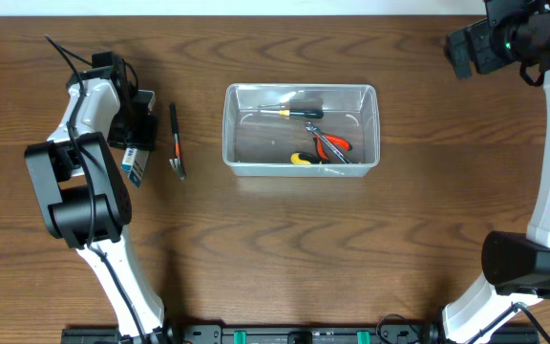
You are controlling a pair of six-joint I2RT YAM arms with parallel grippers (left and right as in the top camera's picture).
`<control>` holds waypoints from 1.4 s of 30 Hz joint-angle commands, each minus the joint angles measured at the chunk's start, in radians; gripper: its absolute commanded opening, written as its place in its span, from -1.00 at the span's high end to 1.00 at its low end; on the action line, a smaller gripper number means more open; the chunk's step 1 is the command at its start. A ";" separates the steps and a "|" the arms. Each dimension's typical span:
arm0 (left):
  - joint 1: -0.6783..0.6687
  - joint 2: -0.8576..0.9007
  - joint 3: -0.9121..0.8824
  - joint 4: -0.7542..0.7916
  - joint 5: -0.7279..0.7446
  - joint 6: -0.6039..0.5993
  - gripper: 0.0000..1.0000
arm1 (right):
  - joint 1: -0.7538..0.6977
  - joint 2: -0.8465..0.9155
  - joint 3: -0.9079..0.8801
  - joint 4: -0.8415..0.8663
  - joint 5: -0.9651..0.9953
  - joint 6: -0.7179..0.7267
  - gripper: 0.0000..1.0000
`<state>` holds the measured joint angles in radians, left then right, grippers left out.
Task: Pack container
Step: 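Carry the blue-white box into the container with the left gripper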
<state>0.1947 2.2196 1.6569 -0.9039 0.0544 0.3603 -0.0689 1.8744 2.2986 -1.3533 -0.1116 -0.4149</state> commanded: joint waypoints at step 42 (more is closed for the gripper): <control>-0.608 -0.554 0.049 0.048 0.100 0.547 0.88 | -0.003 0.004 -0.002 -0.001 0.005 0.018 -0.98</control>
<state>-0.3573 1.6199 1.6913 -0.8867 0.1524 0.7536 -0.0689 1.8744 2.2986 -1.3529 -0.1085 -0.4103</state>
